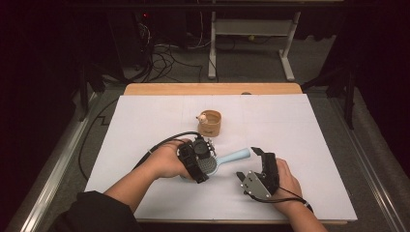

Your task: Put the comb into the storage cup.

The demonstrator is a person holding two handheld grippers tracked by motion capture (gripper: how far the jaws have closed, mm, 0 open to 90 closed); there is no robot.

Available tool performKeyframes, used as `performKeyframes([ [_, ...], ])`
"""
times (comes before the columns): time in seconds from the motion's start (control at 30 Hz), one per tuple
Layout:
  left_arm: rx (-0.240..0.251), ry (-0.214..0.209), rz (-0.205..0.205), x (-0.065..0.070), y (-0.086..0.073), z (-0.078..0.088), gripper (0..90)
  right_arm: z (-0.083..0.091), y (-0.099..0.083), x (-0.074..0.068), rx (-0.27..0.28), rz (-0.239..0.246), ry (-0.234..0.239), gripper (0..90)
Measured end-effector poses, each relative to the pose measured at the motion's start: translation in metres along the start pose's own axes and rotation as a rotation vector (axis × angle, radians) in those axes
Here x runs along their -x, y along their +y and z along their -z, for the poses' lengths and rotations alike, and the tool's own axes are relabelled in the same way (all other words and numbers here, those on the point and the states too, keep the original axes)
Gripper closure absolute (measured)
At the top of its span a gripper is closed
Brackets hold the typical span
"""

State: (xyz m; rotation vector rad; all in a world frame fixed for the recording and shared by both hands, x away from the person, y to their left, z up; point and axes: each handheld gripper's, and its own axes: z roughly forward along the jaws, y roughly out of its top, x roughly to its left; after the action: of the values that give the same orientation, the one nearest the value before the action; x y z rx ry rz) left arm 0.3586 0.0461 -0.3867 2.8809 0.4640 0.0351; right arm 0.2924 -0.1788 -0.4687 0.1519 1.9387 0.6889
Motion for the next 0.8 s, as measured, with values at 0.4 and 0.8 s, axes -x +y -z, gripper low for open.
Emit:
performKeyframes([
  [0.4, -0.001, -0.015, -0.006, 0.004, 0.006, -0.003, 20.7, -0.007, 0.017, -0.004, 0.027, 0.072, -0.007, 9.7],
  [0.8, -0.012, -0.019, -0.025, 0.006, 0.01, -0.002, 20.7, -0.012, 0.032, -0.01, 0.058, 0.117, -0.007, 18.3],
])
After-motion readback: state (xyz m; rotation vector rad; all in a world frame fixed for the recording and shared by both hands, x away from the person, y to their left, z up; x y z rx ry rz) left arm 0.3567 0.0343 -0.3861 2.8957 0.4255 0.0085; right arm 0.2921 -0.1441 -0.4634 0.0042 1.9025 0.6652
